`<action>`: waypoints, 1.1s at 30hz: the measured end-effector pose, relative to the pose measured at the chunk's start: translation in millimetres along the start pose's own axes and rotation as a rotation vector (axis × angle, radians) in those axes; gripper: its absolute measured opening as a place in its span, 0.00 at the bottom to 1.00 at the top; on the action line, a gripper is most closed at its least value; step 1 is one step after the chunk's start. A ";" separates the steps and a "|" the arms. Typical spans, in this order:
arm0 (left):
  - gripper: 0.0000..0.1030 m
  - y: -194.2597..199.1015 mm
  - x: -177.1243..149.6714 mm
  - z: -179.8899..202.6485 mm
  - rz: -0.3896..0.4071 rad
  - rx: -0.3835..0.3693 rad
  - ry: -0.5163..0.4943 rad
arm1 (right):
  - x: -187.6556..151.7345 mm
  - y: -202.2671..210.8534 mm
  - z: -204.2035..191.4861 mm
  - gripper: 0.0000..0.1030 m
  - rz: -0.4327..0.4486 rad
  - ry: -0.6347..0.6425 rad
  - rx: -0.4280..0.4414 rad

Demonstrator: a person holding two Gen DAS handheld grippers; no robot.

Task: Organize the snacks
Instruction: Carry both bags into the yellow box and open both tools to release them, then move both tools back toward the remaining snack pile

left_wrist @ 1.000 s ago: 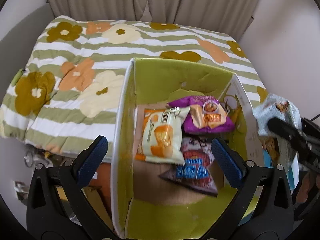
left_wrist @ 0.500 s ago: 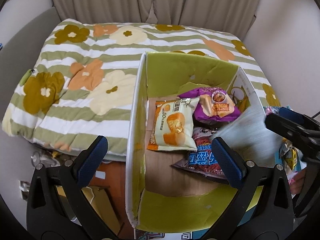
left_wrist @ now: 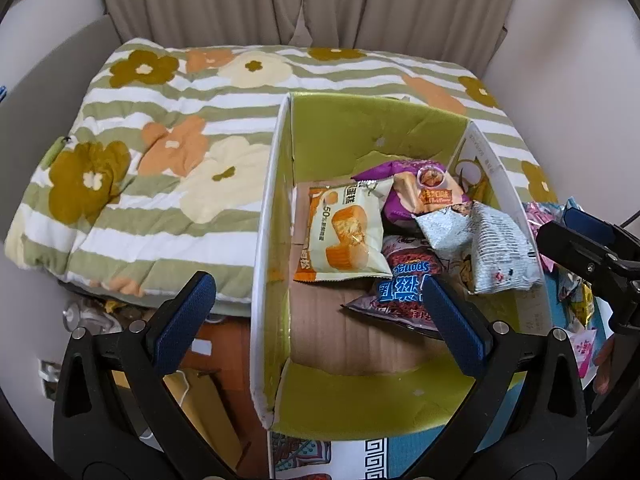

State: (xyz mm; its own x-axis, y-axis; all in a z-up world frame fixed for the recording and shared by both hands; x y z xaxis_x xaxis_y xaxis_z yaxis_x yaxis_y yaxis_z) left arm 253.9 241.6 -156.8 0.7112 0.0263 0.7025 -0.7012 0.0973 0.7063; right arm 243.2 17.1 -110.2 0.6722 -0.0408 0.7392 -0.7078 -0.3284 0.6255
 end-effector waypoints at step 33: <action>0.99 112.1 -37.2 233.5 0.091 -0.145 -0.060 | -29.9 217.5 150.1 1.00 0.149 0.017 -0.161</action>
State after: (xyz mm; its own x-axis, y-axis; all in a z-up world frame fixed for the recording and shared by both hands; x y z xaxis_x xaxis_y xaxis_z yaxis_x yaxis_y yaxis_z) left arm 137.1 19.2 -83.3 0.6379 -0.0172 0.7699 -0.7450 0.2396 0.6226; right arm 101.8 -194.7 -33.8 0.5550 -0.0609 0.8296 -0.8254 -0.1646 0.5401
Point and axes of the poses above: each gripper's, at about its wrist camera, not at the fingertips, and y roughly against the way its jaws point, z to its right, x to its top, the point moved 3 cm from there along -y, roughly the way its jaws point, and after that the axes turned 12 degrees about z, right-handed, at the moved point
